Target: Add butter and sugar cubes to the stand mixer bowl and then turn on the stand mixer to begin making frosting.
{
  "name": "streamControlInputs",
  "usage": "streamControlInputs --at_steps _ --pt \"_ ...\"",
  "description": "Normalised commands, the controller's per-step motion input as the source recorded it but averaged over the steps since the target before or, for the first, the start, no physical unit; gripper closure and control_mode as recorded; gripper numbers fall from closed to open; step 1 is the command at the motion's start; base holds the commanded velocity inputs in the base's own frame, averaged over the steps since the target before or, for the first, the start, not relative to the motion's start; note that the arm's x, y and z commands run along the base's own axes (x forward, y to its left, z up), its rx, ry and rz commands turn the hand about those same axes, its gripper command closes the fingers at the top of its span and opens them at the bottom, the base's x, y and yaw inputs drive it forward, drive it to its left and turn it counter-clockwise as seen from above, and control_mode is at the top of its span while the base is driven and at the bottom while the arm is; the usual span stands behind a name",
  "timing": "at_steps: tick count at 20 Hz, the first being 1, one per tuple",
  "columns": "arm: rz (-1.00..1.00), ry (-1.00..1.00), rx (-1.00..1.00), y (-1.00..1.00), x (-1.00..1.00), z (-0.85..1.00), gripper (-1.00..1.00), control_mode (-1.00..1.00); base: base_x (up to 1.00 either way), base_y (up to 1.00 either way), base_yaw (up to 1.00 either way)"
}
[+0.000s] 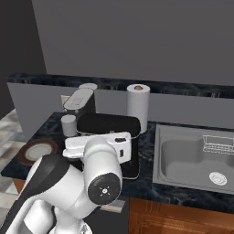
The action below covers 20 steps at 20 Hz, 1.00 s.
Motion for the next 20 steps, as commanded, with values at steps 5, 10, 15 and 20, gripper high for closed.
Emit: streamControlInputs --at_steps 5,10,15,20 --pt "0.0 0.0 0.02 -0.02 -0.02 -0.52 -1.0 -1.0 0.0 0.0 0.0" --pt "-0.02 0.0 0.0 0.0 0.06 -0.79 -1.0 -1.0 0.0 0.0 0.0" --pt "-0.08 0.0 0.03 0.0 0.24 -0.74 -1.0 -1.0 0.0 0.0 0.0" --pt "-0.13 0.0 0.03 0.01 0.33 -0.28 -1.0 -1.0 0.0 0.0 0.0"
